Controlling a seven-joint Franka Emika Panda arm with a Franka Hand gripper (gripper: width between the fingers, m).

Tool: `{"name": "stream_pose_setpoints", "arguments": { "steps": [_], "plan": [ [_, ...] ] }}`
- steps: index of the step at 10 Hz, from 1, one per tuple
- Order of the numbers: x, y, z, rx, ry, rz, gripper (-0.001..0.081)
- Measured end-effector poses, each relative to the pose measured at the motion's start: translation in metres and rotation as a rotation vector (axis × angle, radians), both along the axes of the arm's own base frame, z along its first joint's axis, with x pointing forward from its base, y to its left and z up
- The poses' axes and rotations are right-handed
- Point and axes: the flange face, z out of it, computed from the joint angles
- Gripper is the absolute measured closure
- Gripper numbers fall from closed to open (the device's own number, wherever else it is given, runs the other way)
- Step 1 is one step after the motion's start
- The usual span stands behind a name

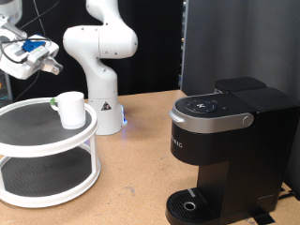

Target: Make a cup of coffee with the keurig machine

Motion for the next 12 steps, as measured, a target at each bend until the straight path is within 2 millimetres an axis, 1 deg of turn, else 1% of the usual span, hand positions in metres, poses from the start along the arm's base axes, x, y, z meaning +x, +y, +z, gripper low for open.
{"name": "stream_pose_setpoints", "arguments": {
  "steps": [6, 8, 10, 11, 12],
  "plan": [
    [-0.008, -0.003, -0.032, -0.041, 0.001, 0.011, 0.0799],
    [-0.010, -0.003, -0.040, -0.042, -0.001, 0.015, 0.0799],
    [-0.012, -0.004, -0.044, -0.039, -0.004, 0.016, 0.0500],
    [-0.013, -0.003, -0.046, -0.039, -0.007, 0.018, 0.0500],
    [-0.014, -0.004, -0.047, -0.038, -0.011, 0.018, 0.0344]
  ]
}}
